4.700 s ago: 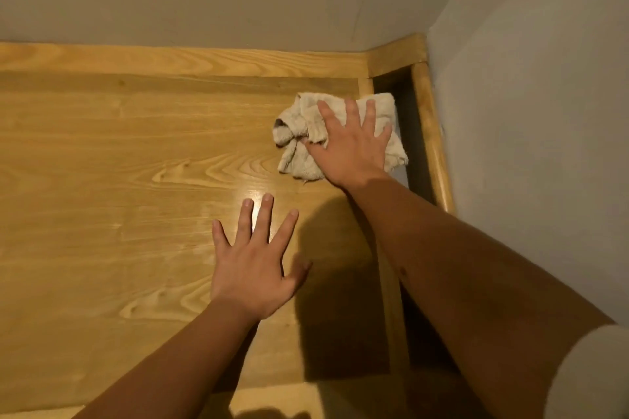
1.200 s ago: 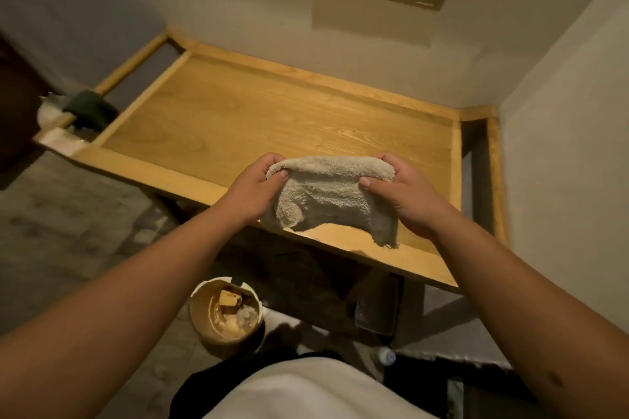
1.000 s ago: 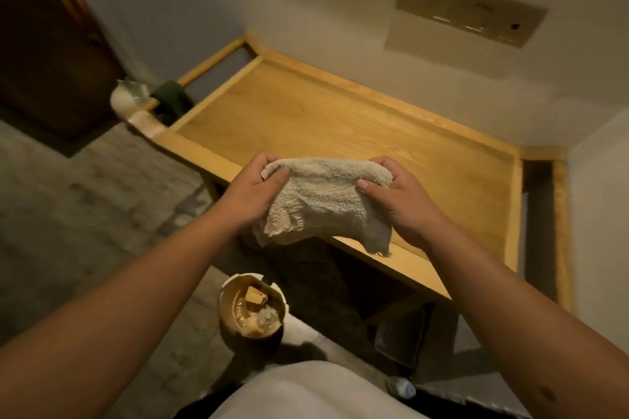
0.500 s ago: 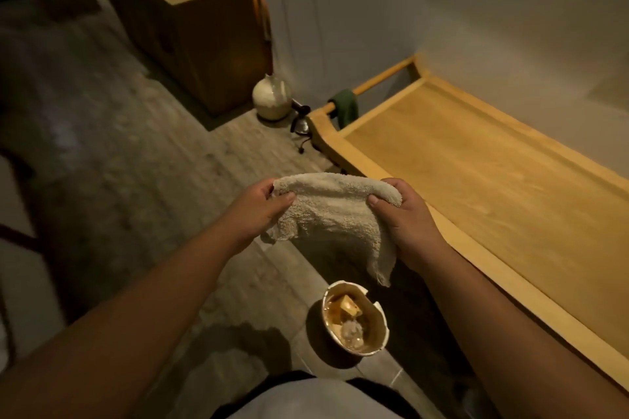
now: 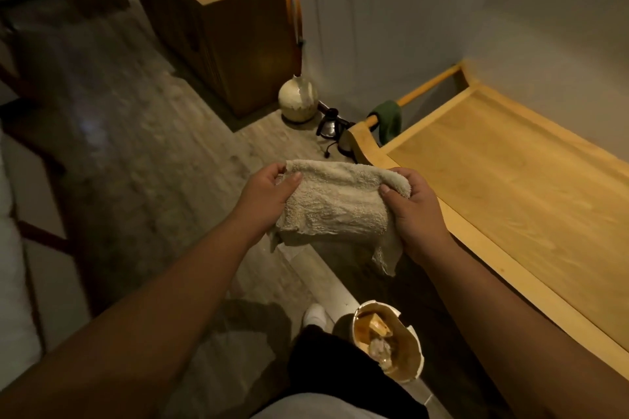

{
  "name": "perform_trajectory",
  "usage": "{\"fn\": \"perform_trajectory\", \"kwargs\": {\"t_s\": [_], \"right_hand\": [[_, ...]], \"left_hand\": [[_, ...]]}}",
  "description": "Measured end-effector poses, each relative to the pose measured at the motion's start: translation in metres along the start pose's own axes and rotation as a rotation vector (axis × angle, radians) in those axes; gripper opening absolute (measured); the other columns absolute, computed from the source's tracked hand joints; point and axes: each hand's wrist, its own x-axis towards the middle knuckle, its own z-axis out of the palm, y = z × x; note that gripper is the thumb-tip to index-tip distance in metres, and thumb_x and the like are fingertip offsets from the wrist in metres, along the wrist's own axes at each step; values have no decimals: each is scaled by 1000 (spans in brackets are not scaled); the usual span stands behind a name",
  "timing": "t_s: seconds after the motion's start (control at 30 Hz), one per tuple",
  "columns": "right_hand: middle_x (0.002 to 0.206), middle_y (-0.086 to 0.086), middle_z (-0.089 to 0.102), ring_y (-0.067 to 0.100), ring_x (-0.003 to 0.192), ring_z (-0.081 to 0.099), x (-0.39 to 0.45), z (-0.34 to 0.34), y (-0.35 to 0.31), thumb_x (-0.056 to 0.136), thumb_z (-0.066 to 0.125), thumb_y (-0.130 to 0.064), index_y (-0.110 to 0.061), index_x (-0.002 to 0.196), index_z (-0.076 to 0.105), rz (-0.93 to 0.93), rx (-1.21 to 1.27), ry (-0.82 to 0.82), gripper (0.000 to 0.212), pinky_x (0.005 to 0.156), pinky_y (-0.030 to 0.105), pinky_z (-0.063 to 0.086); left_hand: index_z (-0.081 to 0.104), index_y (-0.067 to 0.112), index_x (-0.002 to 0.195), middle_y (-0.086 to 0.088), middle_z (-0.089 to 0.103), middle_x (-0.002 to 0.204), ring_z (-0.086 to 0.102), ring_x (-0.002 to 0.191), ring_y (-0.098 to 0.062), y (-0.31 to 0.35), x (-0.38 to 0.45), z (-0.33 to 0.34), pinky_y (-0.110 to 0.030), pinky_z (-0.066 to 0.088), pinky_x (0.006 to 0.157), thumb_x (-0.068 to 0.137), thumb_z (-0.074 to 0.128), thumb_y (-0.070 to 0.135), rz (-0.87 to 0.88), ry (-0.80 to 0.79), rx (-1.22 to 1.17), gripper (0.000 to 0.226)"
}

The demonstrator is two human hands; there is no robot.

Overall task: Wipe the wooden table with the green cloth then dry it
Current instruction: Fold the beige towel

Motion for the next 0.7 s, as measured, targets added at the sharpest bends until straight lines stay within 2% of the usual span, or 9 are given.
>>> {"fn": "perform_trajectory", "kwargs": {"t_s": [0.13,0.23,0.33,0.4,0.47,0.6,0.7], "right_hand": [[98,-13,68,15,94,63,50,7,10,89,64,-28,-48,96,64,-20,6,73,22,79,39,53],[101,-10,66,13,94,63,89,6,14,91,65,-25,-46,98,64,-6,-18,115,23,79,39,52],[100,-10,65,3,88,61,119,3,16,93,65,-19,-39,99,64,9,-30,143,21,77,34,50],[101,-13,64,-5,88,59,139,-1,15,93,65,-17,-34,104,63,12,-57,163,21,76,28,47],[104,-14,63,-5,92,58,155,-8,16,94,64,-17,-32,109,62,24,-85,186,21,77,24,45],[102,-20,64,-8,92,58,184,-21,16,95,62,-15,-46,102,59,15,-83,275,32,72,9,42],[100,-20,65,0,93,60,210,-32,20,95,62,-16,-50,99,58,50,-61,368,34,74,18,45]], "left_hand": [[70,23,108,-3,77,102,74,95,-20,7,59,7,-38,61,80,98,63,22,-18,-43,8,12],[67,16,115,-4,76,103,74,94,-20,18,104,15,-33,61,76,98,62,21,-37,-62,59,18],[69,23,104,1,77,94,75,86,-15,25,137,23,-25,57,65,99,62,19,-38,-87,92,10],[69,27,99,2,77,91,74,84,-13,32,160,30,-27,57,66,98,62,20,-32,-106,139,9],[69,27,98,3,77,91,73,86,-14,38,182,37,-30,58,71,97,63,21,-25,-117,187,8],[68,28,100,2,75,92,72,86,-15,51,231,67,-37,58,77,98,62,21,-1,-194,243,9],[68,28,99,1,74,95,71,88,-16,57,271,94,-39,56,79,99,61,22,28,-242,284,9]]}}
